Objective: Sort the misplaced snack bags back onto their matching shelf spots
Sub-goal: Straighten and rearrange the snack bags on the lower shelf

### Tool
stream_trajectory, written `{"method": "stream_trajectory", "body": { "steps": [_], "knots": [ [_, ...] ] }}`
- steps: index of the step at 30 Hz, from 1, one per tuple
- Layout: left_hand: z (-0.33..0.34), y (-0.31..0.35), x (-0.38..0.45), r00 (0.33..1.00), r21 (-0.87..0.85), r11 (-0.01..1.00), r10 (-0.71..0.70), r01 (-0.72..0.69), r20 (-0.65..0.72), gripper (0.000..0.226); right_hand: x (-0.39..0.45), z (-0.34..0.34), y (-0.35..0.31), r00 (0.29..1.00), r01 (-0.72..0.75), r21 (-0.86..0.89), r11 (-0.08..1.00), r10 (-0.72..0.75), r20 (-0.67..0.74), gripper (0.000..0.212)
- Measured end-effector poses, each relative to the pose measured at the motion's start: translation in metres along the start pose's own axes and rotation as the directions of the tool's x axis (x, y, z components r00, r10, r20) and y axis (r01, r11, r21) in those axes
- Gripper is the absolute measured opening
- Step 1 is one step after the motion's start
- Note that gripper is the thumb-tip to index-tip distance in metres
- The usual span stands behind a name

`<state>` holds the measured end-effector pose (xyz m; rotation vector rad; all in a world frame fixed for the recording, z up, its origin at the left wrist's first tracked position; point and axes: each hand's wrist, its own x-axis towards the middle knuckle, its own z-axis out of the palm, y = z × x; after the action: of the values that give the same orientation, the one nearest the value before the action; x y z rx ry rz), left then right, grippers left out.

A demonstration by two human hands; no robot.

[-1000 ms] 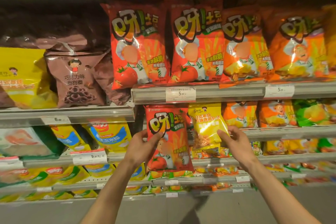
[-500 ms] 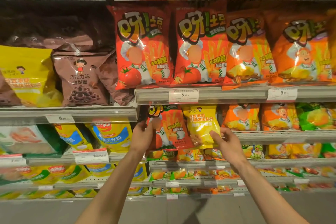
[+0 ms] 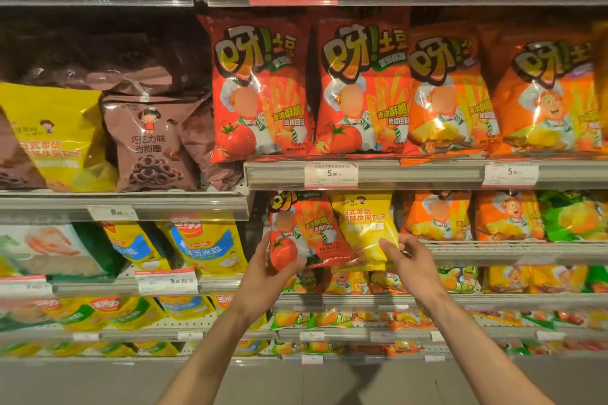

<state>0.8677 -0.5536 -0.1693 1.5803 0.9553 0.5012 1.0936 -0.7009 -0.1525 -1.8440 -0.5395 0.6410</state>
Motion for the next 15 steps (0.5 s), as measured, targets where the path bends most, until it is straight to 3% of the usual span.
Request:
{"method": "stream_trajectory", "body": {
  "steps": [6,11,15],
  "knots": [
    [-0.001,0.001,0.015,0.982,-0.051,0.994,0.089,-0.099,-0.164,0.044,0.001,-0.005,-0.002,1.000,0.000,-0.001,1.000,0.000,-0.015,0.034],
    [-0.004,0.003,0.038,0.964,-0.035,0.999,0.006,-0.015,-0.266,0.075,0.002,-0.010,0.002,1.000,-0.021,-0.003,1.000,0.021,-0.014,0.035],
    [-0.006,0.003,0.056,0.962,0.068,0.998,0.024,-0.006,-0.270,0.066,0.002,-0.010,0.003,1.000,-0.023,0.036,0.999,0.023,-0.020,0.025]
  ]
}}
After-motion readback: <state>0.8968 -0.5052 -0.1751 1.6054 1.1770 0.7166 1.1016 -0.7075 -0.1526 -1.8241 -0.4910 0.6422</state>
